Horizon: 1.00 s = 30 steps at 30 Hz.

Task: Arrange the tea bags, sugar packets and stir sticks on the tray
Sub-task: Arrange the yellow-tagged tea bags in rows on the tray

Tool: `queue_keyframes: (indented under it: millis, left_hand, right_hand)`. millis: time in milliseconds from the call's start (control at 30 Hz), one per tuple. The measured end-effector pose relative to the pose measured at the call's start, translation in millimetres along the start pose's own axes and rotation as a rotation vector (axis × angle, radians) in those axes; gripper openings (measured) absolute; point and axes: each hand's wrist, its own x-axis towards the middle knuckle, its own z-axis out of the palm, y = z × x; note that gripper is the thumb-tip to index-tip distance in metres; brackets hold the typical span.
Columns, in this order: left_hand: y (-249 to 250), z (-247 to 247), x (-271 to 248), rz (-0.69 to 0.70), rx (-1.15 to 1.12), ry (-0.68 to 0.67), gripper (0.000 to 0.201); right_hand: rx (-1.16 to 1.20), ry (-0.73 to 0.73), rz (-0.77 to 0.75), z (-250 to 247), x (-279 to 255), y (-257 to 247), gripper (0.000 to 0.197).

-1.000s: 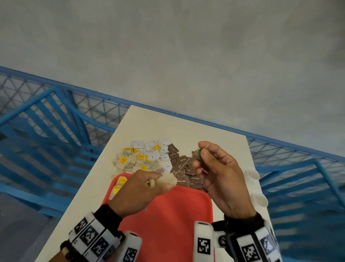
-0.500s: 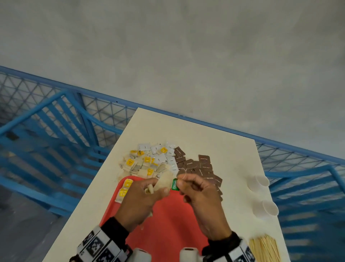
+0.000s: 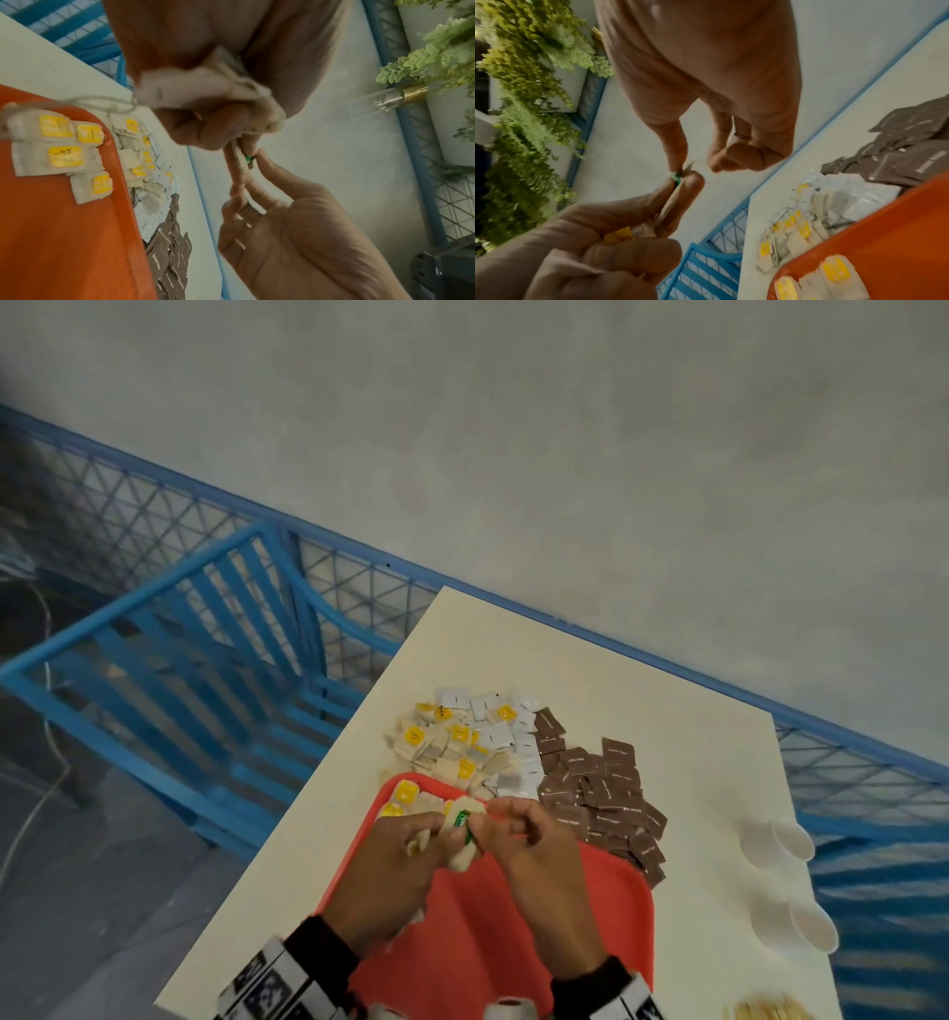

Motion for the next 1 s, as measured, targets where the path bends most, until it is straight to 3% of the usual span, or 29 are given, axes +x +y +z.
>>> queue_keyframes:
  millis: [133, 333, 533, 800, 1000]
  left_hand:
    - [-13.5, -7.1, -2.8, -0.041, 0.065, -0.084, 0.033]
    - [-44.0, -28.9, -11.2, -0.141, 0.153, -0.057, 0.018]
    - [-57.6, -64.9, -21.5, -0.234, 0.216, -0.048, 0.028]
    - [-38.8, -88.8, -19.7, -0.347, 0.015, 0.13, 0.042]
    - [-30.4, -90.9, -6.7, -0.522, -0.444, 0.171, 0.056]
  right_hand:
    - [-0.038, -0.11, 0.043, 4.0, -6.1, 13.2, 0.007]
    - [-0.136, -0.008, 0.216, 9.1, 24.9, 65.6, 0.01]
    - [-0.325, 0.078, 0.3, 25.8, 72.3, 128.4, 0.012]
    - [-0.568, 0.226, 0.288, 54.5, 88.1, 141.6, 0.019]
    - [-0.548, 0.225, 0.135, 52.1, 71.3, 116.1, 0.025]
